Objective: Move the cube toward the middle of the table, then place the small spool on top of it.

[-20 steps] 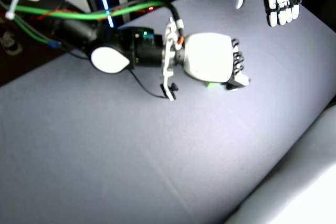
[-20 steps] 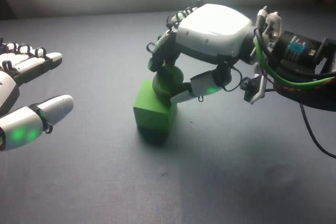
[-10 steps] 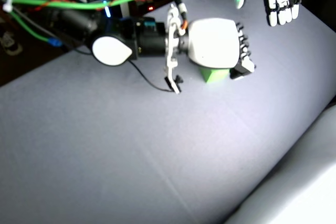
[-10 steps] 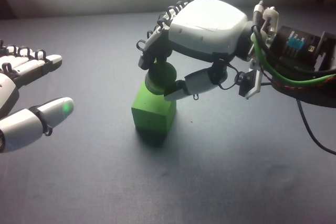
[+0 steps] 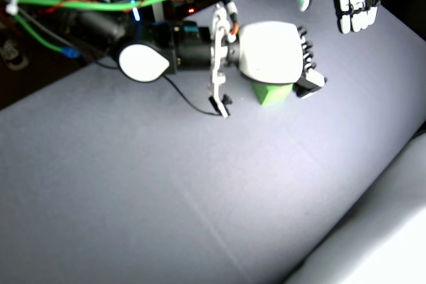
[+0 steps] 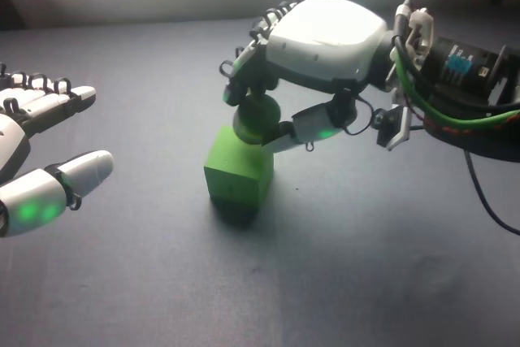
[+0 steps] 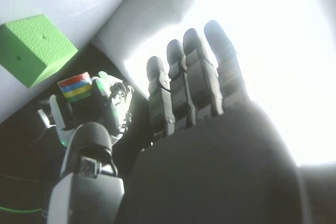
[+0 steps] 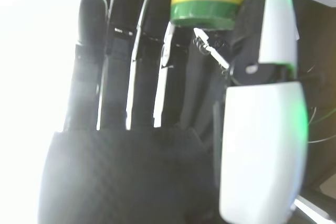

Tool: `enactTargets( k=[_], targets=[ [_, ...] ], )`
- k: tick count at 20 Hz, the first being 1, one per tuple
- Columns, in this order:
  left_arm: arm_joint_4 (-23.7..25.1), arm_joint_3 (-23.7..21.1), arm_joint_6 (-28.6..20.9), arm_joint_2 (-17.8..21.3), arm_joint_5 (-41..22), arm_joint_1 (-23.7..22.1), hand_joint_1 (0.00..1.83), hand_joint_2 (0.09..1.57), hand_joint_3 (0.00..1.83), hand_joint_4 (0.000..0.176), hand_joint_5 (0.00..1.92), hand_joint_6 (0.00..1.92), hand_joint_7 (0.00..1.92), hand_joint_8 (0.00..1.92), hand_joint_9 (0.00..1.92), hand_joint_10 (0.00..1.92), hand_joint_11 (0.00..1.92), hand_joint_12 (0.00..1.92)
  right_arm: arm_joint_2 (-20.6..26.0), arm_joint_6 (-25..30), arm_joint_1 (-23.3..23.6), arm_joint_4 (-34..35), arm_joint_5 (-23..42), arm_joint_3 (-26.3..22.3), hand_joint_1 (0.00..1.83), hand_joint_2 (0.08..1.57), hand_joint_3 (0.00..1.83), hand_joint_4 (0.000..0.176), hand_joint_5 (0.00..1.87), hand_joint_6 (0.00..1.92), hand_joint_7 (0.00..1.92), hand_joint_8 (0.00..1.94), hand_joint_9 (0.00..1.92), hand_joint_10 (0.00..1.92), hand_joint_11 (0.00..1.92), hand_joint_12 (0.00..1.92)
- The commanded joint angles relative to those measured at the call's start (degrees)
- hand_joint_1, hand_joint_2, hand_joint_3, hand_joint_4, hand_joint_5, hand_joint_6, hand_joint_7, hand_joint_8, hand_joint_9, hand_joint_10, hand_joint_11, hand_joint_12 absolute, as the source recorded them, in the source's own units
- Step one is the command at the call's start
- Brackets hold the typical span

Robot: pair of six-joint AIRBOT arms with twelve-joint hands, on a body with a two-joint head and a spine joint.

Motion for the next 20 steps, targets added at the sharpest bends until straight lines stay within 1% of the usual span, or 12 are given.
enactTargets(
  k=[1,2,3,7,8,11,12,16,17,18,19,20],
  targets=[
    [0.7,0.0,-0.4,-0.1,-7.3,-0.3,0.0,1.24,0.0,0.064,0.38,0.0,0.36,0.0,0.29,0.0,0.0,0.59,-0.1,0.0,0.9,1.7,5.5,0.3,1.25,1.05,0.0,0.024,1.17,0.64,1.09,0.86,1.02,0.6,0.7,1.26],
    [0.7,0.0,-0.4,-0.1,-7.4,-0.3,0.0,1.23,0.0,0.068,0.37,0.0,0.34,0.0,0.28,0.0,0.0,0.57,-0.2,0.0,0.9,1.7,5.2,0.5,1.25,1.04,0.0,0.029,1.17,0.64,1.11,0.81,1.05,0.56,0.73,1.23],
    [0.7,0.0,-0.4,-0.2,-7.4,-0.4,0.0,1.24,0.0,0.063,0.37,0.0,0.34,0.0,0.26,0.0,0.0,0.53,-0.4,0.0,0.9,1.7,4.8,0.7,1.26,1.04,0.0,0.0,1.22,0.45,1.09,0.94,1.04,0.71,0.76,1.37],
    [0.6,0.1,-0.5,-0.4,-7.4,-0.4,0.0,1.22,0.0,0.069,0.37,0.0,0.36,0.0,0.28,0.0,0.0,0.54,-0.6,0.0,0.9,1.6,4.5,0.5,1.25,1.04,0.0,0.025,1.19,0.62,1.1,0.81,1.02,0.58,0.69,1.27],
    [0.6,0.1,-0.5,-0.4,-7.4,-0.4,0.0,1.22,0.0,0.071,0.37,0.0,0.35,0.0,0.28,0.0,0.0,0.54,-0.6,0.0,0.9,1.2,4.5,0.4,1.25,1.05,0.0,0.008,1.2,0.56,1.07,0.9,1.02,0.6,0.69,1.32],
    [0.5,0.1,-0.5,-0.5,-7.4,-0.4,0.0,1.24,0.0,0.06,0.39,0.0,0.35,0.0,0.28,0.0,0.0,0.56,-0.6,0.0,0.9,0.1,5.2,-0.6,1.25,1.06,0.0,0.0,1.22,0.5,1.02,1.02,0.89,0.92,0.64,1.46],
    [0.5,0.1,-0.5,-0.5,-7.4,-0.3,0.0,1.22,0.0,0.078,0.37,0.0,0.33,0.0,0.27,0.0,0.0,0.56,-0.6,0.0,0.9,-0.6,5.9,-1.5,1.25,1.04,0.0,0.005,1.17,0.6,1.15,0.79,0.98,0.78,0.71,1.35],
    [0.3,0.1,-0.6,-0.6,-7.6,-0.3,0.0,1.2,0.0,0.085,0.38,0.0,0.33,0.0,0.26,0.0,0.0,0.56,-0.6,0.0,0.9,-1.4,6.9,-2.3,1.26,1.04,0.0,0.0,1.14,0.62,1.18,0.77,1.07,0.52,0.75,1.25],
    [0.2,0.1,-0.6,-0.6,-7.6,-0.3,0.0,1.19,0.0,0.075,0.38,0.0,0.34,0.0,0.27,0.0,0.0,0.61,-0.6,0.0,0.9,-1.5,6.9,-2.3,1.19,1.03,0.0,0.0,1.16,0.66,1.06,0.27,0.95,0.42,0.56,1.33],
    [0.2,0.1,-0.6,-0.6,-7.7,-0.3,0.0,1.19,0.0,0.075,0.38,0.0,0.34,0.0,0.27,0.0,0.0,0.61,-0.6,0.0,0.9,-1.5,6.9,-2.2,1.19,1.03,0.0,0.0,1.16,0.66,1.06,0.27,0.95,0.42,0.56,1.33],
    [0.2,0.1,-0.6,-0.6,-7.7,-0.3,0.0,1.22,0.0,0.06,0.39,0.0,0.34,0.0,0.27,0.0,0.0,0.59,-0.6,0.0,0.9,-1.5,6.9,-2.0,1.24,1.04,0.0,0.0,1.18,0.57,1.09,0.74,0.98,0.46,0.58,1.37],
    [0.2,0.2,-0.6,-0.6,-7.7,-0.3,0.0,1.22,0.0,0.06,0.39,0.0,0.34,0.0,0.27,0.0,0.0,0.59,-0.6,0.0,0.9,-1.5,6.6,-1.7,1.24,1.04,0.0,0.0,1.18,0.57,1.09,0.74,0.98,0.46,0.58,1.37]
  ],
)
